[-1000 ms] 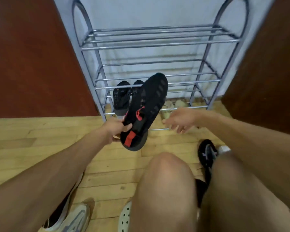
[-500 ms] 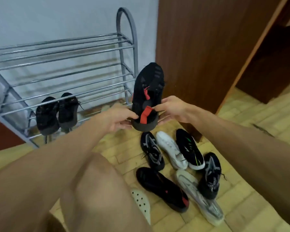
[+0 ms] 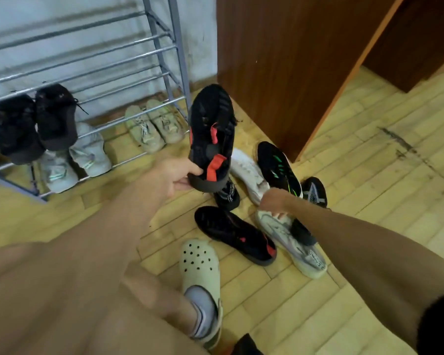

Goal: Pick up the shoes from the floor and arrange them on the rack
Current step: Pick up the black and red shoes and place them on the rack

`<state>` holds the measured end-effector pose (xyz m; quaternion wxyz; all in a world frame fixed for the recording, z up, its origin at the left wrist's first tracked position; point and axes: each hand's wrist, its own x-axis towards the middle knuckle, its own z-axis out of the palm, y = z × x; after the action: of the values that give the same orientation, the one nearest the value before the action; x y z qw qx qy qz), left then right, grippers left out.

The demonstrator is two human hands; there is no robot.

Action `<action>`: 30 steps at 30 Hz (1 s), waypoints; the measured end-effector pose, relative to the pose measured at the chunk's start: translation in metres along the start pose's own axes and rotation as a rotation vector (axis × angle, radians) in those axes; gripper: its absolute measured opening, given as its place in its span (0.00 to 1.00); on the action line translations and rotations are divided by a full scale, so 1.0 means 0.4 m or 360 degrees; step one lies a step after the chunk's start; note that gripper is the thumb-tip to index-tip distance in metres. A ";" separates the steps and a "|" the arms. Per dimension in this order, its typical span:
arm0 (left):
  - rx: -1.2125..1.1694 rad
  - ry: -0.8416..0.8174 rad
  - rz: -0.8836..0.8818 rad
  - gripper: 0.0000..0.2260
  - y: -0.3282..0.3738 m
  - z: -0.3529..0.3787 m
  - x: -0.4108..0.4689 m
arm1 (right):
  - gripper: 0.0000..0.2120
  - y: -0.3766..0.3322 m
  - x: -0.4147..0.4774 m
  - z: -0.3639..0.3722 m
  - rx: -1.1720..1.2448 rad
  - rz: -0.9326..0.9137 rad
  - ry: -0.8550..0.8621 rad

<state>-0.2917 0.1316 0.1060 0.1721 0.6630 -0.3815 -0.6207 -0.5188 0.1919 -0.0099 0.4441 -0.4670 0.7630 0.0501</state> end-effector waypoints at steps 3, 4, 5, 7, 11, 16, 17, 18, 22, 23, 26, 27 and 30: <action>-0.0014 0.0075 -0.0029 0.07 -0.036 -0.046 0.010 | 0.06 0.031 0.009 0.121 -0.0610 0.0126 -0.0271; -0.0032 0.0098 -0.0033 0.08 -0.048 -0.059 0.010 | 0.09 0.044 0.014 0.162 -0.0692 0.0175 -0.0369; -0.0051 0.0118 -0.0032 0.08 -0.057 -0.073 0.010 | 0.16 0.054 0.017 0.198 -0.0773 0.0185 -0.0440; -0.0078 0.0148 -0.0029 0.09 -0.071 -0.096 0.013 | 0.26 0.072 0.030 0.254 -0.0833 0.0148 -0.0358; -0.0120 0.0145 -0.0072 0.17 -0.083 -0.122 0.020 | 0.29 0.071 0.030 0.309 -0.0580 0.0290 -0.0196; -0.0191 0.0131 -0.0084 0.18 -0.092 -0.138 0.018 | 0.31 0.090 0.029 0.353 -0.0212 0.0519 0.0369; -0.0201 0.0123 -0.0086 0.17 -0.095 -0.140 0.017 | 0.31 0.100 0.028 0.348 -0.0116 0.0578 0.0432; -0.0208 0.0118 -0.0085 0.16 -0.099 -0.142 0.018 | 0.31 0.109 0.028 0.342 -0.0025 0.0629 0.0442; -0.0179 0.0090 -0.0103 0.10 -0.123 -0.159 0.022 | 0.36 0.118 0.024 0.343 0.0252 0.0705 0.0344; -0.0165 0.0087 -0.0110 0.09 -0.129 -0.164 0.022 | 0.36 0.115 0.029 0.350 0.0244 0.0719 0.0346; -0.0171 0.0098 -0.0129 0.13 -0.147 -0.179 0.019 | 0.28 0.123 0.037 0.360 0.0243 0.0672 0.0275; -0.0177 0.0098 -0.0137 0.16 -0.150 -0.182 0.016 | 0.24 0.127 0.037 0.358 0.0301 0.0645 0.0166; -0.0194 0.0111 -0.0143 0.18 -0.155 -0.194 0.012 | 0.18 0.121 0.011 0.341 0.0630 0.0634 -0.0055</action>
<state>-0.1999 0.1493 0.0722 0.1973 0.6890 -0.3066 -0.6264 -0.4703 0.2830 -0.1115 0.5210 -0.2111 0.8270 -0.0055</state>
